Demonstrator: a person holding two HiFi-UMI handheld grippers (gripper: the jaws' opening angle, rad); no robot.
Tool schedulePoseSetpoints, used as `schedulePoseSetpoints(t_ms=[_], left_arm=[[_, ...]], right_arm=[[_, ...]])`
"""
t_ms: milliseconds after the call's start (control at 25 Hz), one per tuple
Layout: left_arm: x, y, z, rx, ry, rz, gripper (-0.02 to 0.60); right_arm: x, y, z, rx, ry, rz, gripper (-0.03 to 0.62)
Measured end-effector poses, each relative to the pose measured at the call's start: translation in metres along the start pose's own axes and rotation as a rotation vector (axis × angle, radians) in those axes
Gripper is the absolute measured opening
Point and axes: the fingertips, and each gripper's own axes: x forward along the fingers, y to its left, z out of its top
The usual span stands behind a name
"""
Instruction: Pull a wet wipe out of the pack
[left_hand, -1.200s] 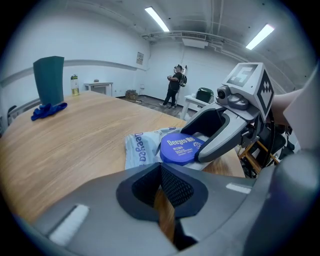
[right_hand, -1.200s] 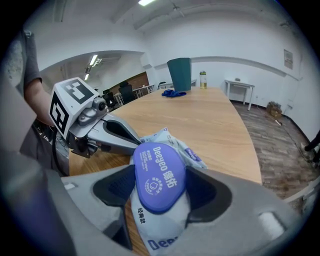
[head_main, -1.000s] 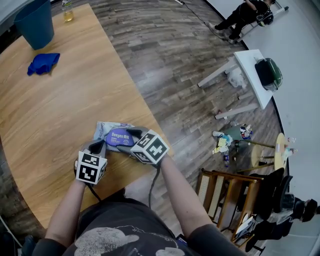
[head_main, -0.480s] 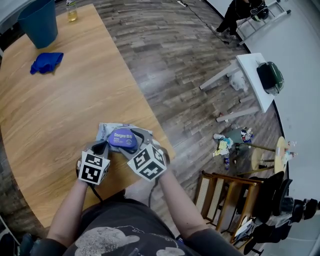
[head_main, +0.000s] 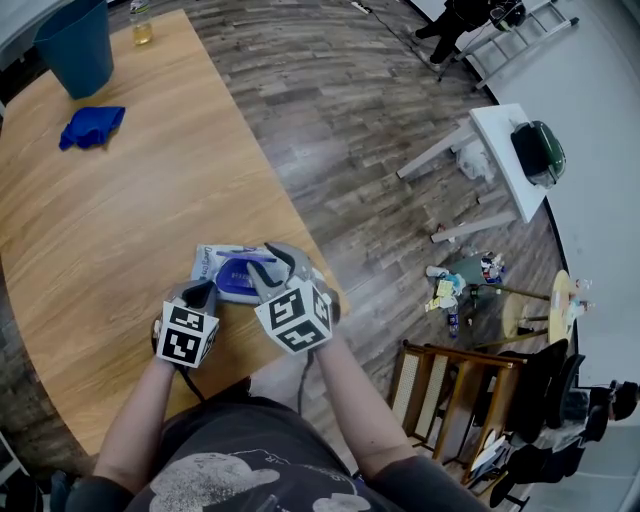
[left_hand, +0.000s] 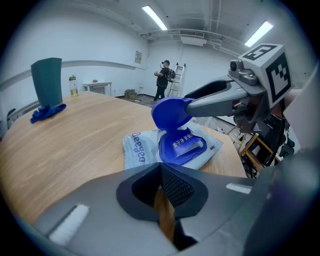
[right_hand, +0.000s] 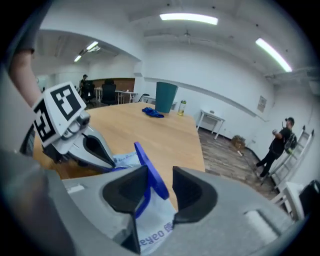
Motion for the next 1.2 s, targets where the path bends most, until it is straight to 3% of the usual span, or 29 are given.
schedulePoseSetpoints(t_ms=[80, 600, 960, 1120, 1200], left_arm=[[0.0, -0.001, -0.001, 0.001, 0.003, 0.0, 0.017], [0.001, -0.001, -0.002, 0.004, 0.008, 0.002, 0.017], [0.001, 0.0, -0.002, 0.019, 0.003, 0.017, 0.018], [-0.007, 0.001, 0.007, 0.015, -0.055, 0.041, 0.018], [-0.015, -0.003, 0.018, 0.054, -0.114, 0.052, 0.02]], right_arm=[[0.009, -0.008, -0.003, -0.023, 0.002, -0.034, 0.143], [0.043, -0.039, -0.027, 0.168, 0.061, -0.111, 0.187], [0.021, -0.038, -0.031, 0.241, 0.014, -0.156, 0.186], [-0.002, -0.037, -0.033, 0.285, -0.041, -0.181, 0.178], [-0.015, -0.034, -0.034, 0.3, -0.062, -0.19, 0.169]])
